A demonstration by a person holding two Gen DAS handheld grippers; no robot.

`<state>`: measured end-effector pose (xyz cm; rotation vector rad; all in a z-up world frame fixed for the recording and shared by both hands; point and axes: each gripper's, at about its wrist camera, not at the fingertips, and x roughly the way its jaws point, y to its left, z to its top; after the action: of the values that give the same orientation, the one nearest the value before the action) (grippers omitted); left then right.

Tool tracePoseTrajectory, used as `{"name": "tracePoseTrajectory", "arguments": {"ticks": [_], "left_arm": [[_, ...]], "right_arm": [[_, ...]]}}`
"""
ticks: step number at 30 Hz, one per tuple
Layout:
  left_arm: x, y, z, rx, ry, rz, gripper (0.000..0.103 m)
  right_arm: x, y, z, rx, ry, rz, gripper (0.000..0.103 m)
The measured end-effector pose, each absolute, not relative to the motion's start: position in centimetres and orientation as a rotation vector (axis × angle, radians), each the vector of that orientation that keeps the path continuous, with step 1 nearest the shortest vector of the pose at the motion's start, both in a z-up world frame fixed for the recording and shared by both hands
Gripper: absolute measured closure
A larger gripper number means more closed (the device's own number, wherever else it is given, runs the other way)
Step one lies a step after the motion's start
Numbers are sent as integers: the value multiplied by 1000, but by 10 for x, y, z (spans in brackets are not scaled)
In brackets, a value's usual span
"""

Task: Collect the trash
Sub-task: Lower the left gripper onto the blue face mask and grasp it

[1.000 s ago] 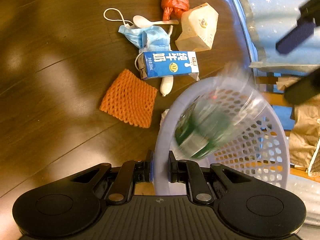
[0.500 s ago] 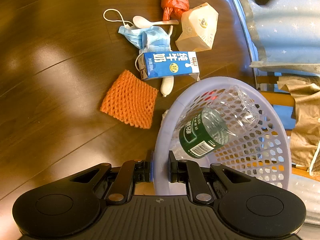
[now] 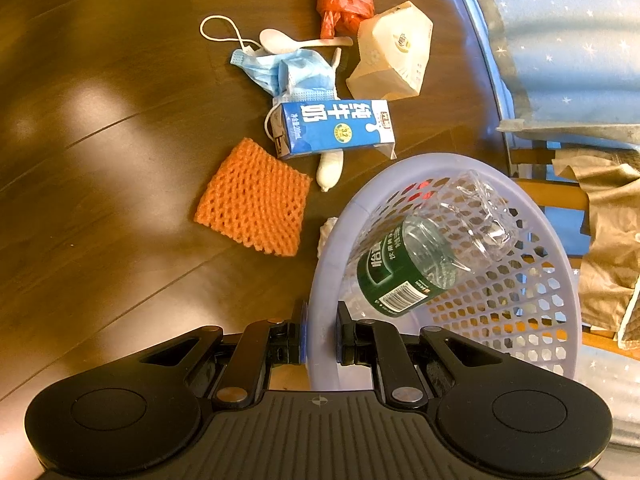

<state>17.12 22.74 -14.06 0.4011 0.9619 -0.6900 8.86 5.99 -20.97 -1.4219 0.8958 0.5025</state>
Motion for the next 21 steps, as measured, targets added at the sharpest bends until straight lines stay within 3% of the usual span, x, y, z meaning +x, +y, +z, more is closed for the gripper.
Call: {"name": "tracePoseTrajectory", "arguments": {"ticks": [21], "left_arm": [[183, 205, -193, 492, 923, -734, 31]], "right_arm": [[106, 57, -209, -1408, 904, 465, 94]]}}
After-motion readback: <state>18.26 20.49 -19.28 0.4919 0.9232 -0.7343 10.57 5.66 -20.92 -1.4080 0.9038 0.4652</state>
